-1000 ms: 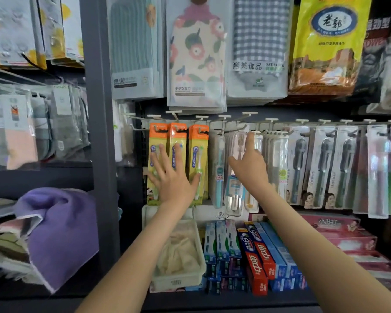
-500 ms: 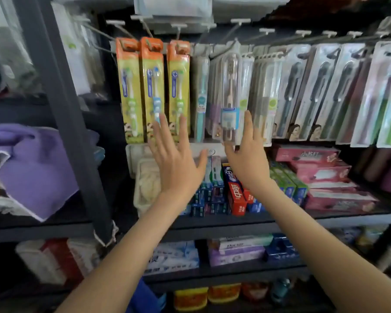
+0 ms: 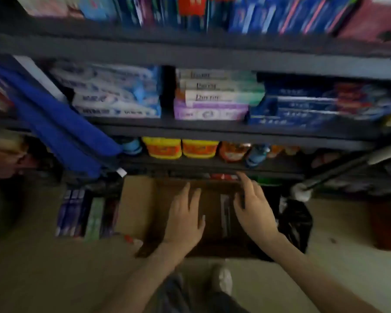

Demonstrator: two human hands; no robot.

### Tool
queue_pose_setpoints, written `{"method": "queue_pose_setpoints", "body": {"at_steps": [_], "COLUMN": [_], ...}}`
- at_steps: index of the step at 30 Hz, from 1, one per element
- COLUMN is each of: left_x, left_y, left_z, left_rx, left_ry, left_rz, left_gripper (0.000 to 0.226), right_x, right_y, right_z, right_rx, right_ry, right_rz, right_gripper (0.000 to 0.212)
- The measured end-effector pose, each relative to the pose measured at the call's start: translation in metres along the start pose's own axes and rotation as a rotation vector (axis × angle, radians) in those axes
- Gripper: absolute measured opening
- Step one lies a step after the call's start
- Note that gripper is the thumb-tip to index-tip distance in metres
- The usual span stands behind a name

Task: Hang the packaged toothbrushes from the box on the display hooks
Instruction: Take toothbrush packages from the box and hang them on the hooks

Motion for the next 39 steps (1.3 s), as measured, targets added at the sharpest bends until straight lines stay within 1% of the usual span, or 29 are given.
{"method": "queue_pose_setpoints", "body": {"at_steps": [1,4,7,9,10,11,14,15,17,19,21,22,25,28,30,31,32,34,35,36,38,39], "left_x": [-0.001,-0.022,-0.069,-0.103,-0.120,-0.134,-0.171,-0.179,-0.191,-0.197,-0.198,-0.198,-0.193,-0.176,-0.157,-0.145,-0.133,-0.103,-0.090,-0.080,-0.065,-0.057], "left_y": [-0.016,-0.060,-0.108,-0.140,-0.154,-0.167,-0.199,-0.209,-0.228,-0.243,-0.249,-0.248,-0.238,-0.219,-0.198,-0.188,-0.177,-0.154,-0.140,-0.121,-0.085,-0.065], "left_z": [-0.034,-0.124,-0.209,-0.261,-0.285,-0.311,-0.378,-0.398,-0.432,-0.457,-0.469,-0.468,-0.451,-0.410,-0.370,-0.348,-0.324,-0.282,-0.262,-0.235,-0.174,-0.143], "left_rx": [-0.018,-0.044,-0.103,-0.163,-0.192,-0.222,-0.326,-0.360,-0.400,-0.398,-0.396,-0.394,-0.330,-0.214,0.005,0.174,0.386,0.854,1.059,1.208,1.345,1.396], "left_ry": [-0.073,-0.184,-0.304,-0.364,-0.391,-0.415,-0.478,-0.501,-0.532,-0.536,-0.527,-0.513,-0.510,-0.474,-0.410,-0.372,-0.320,-0.236,-0.204,-0.180,-0.147,-0.146], "left_rz": [0.063,0.172,0.216,0.237,0.234,0.220,0.173,0.163,0.162,0.175,0.177,0.177,0.231,0.320,0.409,0.488,0.594,0.847,0.916,0.904,0.751,0.663], "left_gripper": [0.072,0.073,0.077,0.078,0.079,0.080,0.082,0.082,0.081,0.080,0.074,0.072,0.075,0.076,0.075,0.076,0.077,0.083,0.083,0.076,0.051,0.049], "right_x": [0.006,0.019,0.016,0.013,0.011,0.008,-0.001,-0.005,-0.014,-0.019,-0.023,-0.024,-0.023,-0.025,-0.028,-0.028,-0.027,-0.025,-0.022,-0.019,-0.016,-0.015], "right_y": [0.025,0.092,0.155,0.197,0.218,0.238,0.291,0.304,0.319,0.323,0.314,0.307,0.281,0.247,0.215,0.197,0.179,0.141,0.123,0.105,0.071,0.056], "right_z": [-0.036,-0.151,-0.263,-0.334,-0.366,-0.394,-0.474,-0.500,-0.542,-0.563,-0.568,-0.567,-0.564,-0.535,-0.495,-0.473,-0.445,-0.381,-0.348,-0.312,-0.237,-0.198], "right_rx": [0.019,0.061,0.087,0.097,0.082,0.029,-0.187,-0.223,-0.197,-0.006,0.212,0.268,0.309,0.337,0.342,0.341,0.337,0.323,0.314,0.302,0.294,0.299], "right_ry": [-0.084,-0.297,-0.472,-0.564,-0.576,-0.552,-0.417,-0.385,-0.360,-0.390,-0.439,-0.453,-0.534,-0.595,-0.627,-0.649,-0.655,-0.603,-0.567,-0.527,-0.409,-0.331], "right_rz": [-0.066,-0.246,-0.397,-0.489,-0.543,-0.603,-0.820,-0.852,-0.850,-0.847,-0.785,-0.738,-0.591,-0.426,-0.278,-0.196,-0.122,0.018,0.079,0.126,0.196,0.228], "right_gripper": [0.056,0.061,0.070,0.071,0.067,0.062,0.054,0.055,0.057,0.053,0.049,0.048,0.041,0.037,0.037,0.041,0.045,0.052,0.054,0.055,0.055,0.055]}}
Point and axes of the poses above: each hand's wrist, its own x-axis away from the middle knuckle, its own z-axis out of the back of the hand, y = z × x, the point moved 9 cm from there along -x, towards the middle knuckle, and after that the axes turned 9 degrees about x, right-handed, at the moved point
